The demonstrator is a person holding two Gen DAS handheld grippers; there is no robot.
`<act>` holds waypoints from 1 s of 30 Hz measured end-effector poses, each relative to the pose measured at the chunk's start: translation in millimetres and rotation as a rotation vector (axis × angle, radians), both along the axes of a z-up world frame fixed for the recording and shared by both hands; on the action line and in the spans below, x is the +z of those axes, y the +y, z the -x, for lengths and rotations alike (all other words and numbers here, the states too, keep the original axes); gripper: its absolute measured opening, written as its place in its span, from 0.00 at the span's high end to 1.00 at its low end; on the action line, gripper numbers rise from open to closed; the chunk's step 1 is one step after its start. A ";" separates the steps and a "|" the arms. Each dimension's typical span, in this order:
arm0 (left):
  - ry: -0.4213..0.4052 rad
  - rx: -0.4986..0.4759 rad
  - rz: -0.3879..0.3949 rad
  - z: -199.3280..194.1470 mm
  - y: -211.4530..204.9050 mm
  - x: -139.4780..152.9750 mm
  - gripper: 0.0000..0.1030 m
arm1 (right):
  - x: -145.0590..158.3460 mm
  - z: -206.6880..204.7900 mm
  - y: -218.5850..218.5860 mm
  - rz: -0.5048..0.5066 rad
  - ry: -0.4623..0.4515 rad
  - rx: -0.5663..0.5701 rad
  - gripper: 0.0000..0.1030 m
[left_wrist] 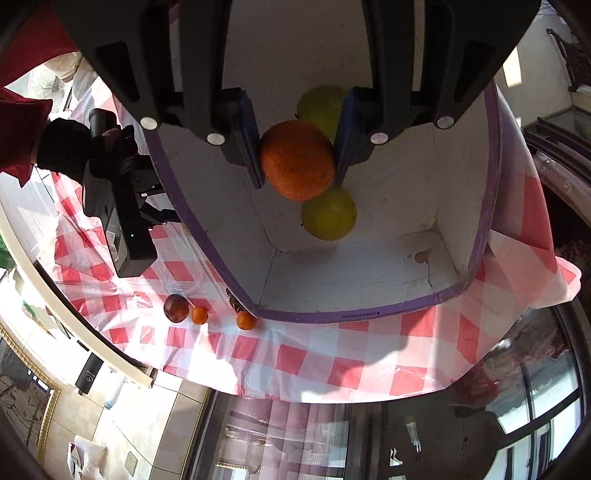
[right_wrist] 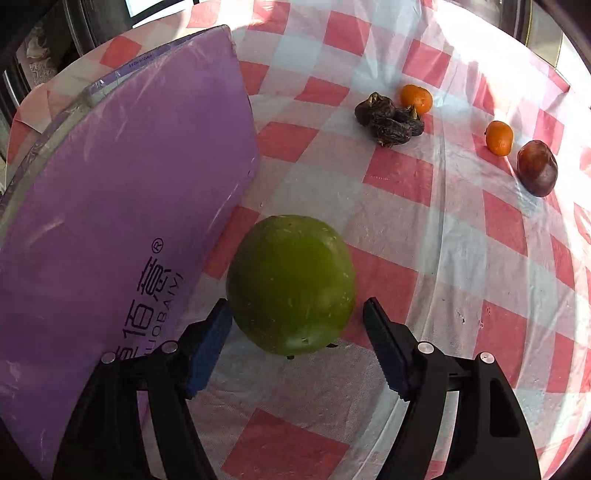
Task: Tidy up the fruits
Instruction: 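Carry the tangerine and green tomato over the white box with both tools, then open both tools to drop the tangerine and tomato into the box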
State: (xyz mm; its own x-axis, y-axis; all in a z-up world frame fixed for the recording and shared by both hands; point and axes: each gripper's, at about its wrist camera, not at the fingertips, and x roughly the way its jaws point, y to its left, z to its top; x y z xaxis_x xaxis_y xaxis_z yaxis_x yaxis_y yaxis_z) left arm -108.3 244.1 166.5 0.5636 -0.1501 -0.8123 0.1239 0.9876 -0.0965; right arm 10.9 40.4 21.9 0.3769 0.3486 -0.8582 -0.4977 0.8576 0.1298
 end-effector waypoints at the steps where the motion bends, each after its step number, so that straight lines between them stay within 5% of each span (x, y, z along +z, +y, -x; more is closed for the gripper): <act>1: 0.006 0.003 -0.005 1.7 2.3 -1.2 0.65 | 0.0 -2.7 0.3 -0.001 -0.003 0.004 0.29; 4: 0.024 0.008 -0.001 2.6 5.2 -5.0 0.65 | 0.3 -10.4 1.7 -0.012 -0.009 -0.006 0.31; 6: 0.038 0.000 0.000 -0.8 3.1 -8.2 0.65 | 1.9 -14.1 1.1 -0.006 -0.019 -0.035 0.43; 10: 0.092 -0.062 -0.025 -8.1 -10.8 -22.4 0.65 | 3.6 -10.5 0.2 0.013 -0.016 -0.092 0.44; 15: 0.143 -0.200 -0.078 -7.3 -32.5 -38.2 0.65 | 46.1 11.3 -27.8 -0.151 -0.014 -0.240 0.44; 20: 0.204 -0.362 -0.137 1.4 -46.1 -57.0 0.65 | 110.0 24.6 -6.7 -0.229 -0.072 -0.137 0.44; 25: 0.283 -0.484 -0.259 13.6 -54.7 -77.8 0.65 | 137.6 20.0 40.1 -0.287 0.019 -0.034 0.44; 30: 0.343 -0.565 -0.372 25.7 -61.7 -95.2 0.65 | 132.2 23.3 112.1 -0.116 0.099 0.159 0.44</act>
